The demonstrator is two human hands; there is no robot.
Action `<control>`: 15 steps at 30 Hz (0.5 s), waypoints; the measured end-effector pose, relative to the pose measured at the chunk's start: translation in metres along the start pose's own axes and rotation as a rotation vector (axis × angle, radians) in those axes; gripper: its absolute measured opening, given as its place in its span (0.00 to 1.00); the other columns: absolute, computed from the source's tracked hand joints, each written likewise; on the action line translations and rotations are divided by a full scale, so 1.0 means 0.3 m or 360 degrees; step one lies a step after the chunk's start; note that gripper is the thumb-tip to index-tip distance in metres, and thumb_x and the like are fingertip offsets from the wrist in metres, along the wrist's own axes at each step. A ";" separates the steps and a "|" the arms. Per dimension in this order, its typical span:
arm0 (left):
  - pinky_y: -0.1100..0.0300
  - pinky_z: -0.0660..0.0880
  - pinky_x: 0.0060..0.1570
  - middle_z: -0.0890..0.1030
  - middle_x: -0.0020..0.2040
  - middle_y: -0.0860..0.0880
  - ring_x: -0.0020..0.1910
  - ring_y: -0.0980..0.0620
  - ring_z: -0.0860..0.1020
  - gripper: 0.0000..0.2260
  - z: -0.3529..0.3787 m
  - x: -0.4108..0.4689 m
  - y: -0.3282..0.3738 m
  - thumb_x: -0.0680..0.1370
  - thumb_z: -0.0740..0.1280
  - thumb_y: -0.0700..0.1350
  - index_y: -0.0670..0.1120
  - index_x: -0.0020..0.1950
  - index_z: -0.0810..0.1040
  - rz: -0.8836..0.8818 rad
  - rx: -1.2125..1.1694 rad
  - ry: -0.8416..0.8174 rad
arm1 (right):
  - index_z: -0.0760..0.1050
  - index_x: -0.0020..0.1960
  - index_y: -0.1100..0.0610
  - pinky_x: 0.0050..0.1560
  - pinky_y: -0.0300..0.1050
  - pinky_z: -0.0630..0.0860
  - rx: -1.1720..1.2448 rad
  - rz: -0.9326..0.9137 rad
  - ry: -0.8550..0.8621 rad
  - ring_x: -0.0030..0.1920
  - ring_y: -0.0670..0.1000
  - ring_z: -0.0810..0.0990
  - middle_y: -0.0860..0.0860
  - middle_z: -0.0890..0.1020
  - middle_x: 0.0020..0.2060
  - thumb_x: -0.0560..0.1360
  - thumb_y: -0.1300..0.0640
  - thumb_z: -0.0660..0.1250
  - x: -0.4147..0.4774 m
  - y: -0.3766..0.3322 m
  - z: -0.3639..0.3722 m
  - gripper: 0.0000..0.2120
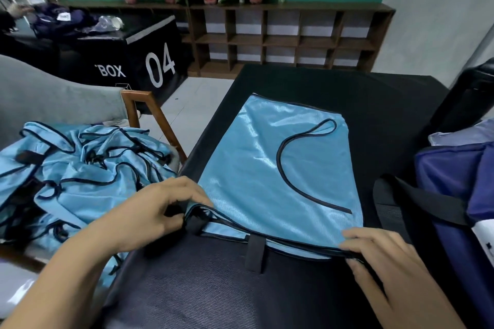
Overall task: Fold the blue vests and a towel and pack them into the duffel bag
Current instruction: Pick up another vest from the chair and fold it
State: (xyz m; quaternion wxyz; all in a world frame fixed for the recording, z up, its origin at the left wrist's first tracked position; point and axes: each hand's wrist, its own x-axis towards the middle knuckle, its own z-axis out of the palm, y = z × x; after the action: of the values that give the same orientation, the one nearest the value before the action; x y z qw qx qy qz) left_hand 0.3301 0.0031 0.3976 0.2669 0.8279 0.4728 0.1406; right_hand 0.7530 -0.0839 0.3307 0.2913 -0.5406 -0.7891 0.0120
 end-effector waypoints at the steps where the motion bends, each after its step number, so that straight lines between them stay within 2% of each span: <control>1: 0.63 0.71 0.68 0.80 0.65 0.61 0.68 0.55 0.79 0.31 -0.001 0.004 -0.005 0.72 0.70 0.29 0.63 0.62 0.84 0.0000 -0.0004 0.0002 | 0.78 0.55 0.40 0.55 0.43 0.66 -0.0019 -0.0007 0.0014 0.61 0.38 0.74 0.35 0.78 0.61 0.78 0.48 0.61 0.000 -0.001 0.001 0.09; 4: 0.59 0.72 0.67 0.80 0.63 0.62 0.65 0.57 0.80 0.21 0.005 0.015 -0.002 0.75 0.75 0.36 0.62 0.56 0.85 0.0005 0.0036 0.0024 | 0.76 0.54 0.42 0.55 0.43 0.64 -0.0078 -0.0013 0.0059 0.63 0.41 0.75 0.38 0.79 0.60 0.78 0.51 0.60 0.003 -0.009 -0.003 0.08; 6: 0.58 0.73 0.65 0.81 0.61 0.59 0.63 0.55 0.81 0.17 0.011 0.020 0.007 0.77 0.76 0.36 0.60 0.53 0.86 0.0001 -0.0006 0.0036 | 0.76 0.54 0.43 0.62 0.42 0.64 -0.0058 -0.0009 0.0092 0.67 0.42 0.75 0.39 0.80 0.61 0.79 0.52 0.59 0.009 -0.017 -0.012 0.09; 8: 0.59 0.74 0.65 0.81 0.62 0.57 0.64 0.53 0.81 0.14 0.014 0.019 0.026 0.80 0.73 0.38 0.58 0.56 0.86 0.0043 -0.0095 0.0069 | 0.76 0.56 0.43 0.67 0.41 0.63 0.0017 0.0008 0.0103 0.71 0.41 0.74 0.37 0.80 0.62 0.82 0.53 0.58 0.011 -0.034 -0.022 0.10; 10: 0.62 0.72 0.67 0.82 0.65 0.55 0.67 0.53 0.80 0.14 0.013 0.015 0.051 0.82 0.70 0.39 0.56 0.61 0.85 0.0084 -0.0222 0.0139 | 0.77 0.58 0.42 0.67 0.36 0.64 0.0125 0.0149 0.0111 0.70 0.37 0.73 0.34 0.80 0.61 0.85 0.52 0.58 0.003 -0.060 -0.038 0.11; 12: 0.62 0.74 0.67 0.84 0.66 0.53 0.67 0.53 0.81 0.16 0.005 0.014 0.089 0.86 0.67 0.36 0.54 0.65 0.84 0.0039 -0.0503 0.0164 | 0.77 0.58 0.37 0.60 0.25 0.66 0.0316 0.0392 0.0173 0.62 0.35 0.77 0.32 0.80 0.58 0.85 0.47 0.60 -0.002 -0.102 -0.069 0.09; 14: 0.55 0.77 0.67 0.85 0.66 0.49 0.67 0.47 0.82 0.15 0.005 0.009 0.130 0.86 0.64 0.35 0.48 0.67 0.83 -0.0018 -0.0848 0.0071 | 0.77 0.54 0.36 0.46 0.23 0.70 0.0456 0.0480 0.0307 0.44 0.35 0.81 0.37 0.83 0.45 0.78 0.46 0.65 -0.007 -0.125 -0.086 0.07; 15: 0.51 0.77 0.68 0.85 0.67 0.46 0.68 0.45 0.82 0.14 0.007 0.007 0.147 0.86 0.63 0.36 0.45 0.68 0.82 -0.0041 -0.0977 0.0024 | 0.77 0.52 0.38 0.41 0.24 0.70 0.0478 0.0475 0.0367 0.35 0.36 0.80 0.38 0.82 0.37 0.76 0.48 0.66 -0.006 -0.134 -0.094 0.07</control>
State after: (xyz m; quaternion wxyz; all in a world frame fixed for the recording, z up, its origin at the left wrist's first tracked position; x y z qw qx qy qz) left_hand 0.3634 -0.0139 0.4212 0.5028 0.7015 0.4205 0.2798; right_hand 0.7326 -0.1105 0.3668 0.4515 -0.5998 -0.6514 0.1104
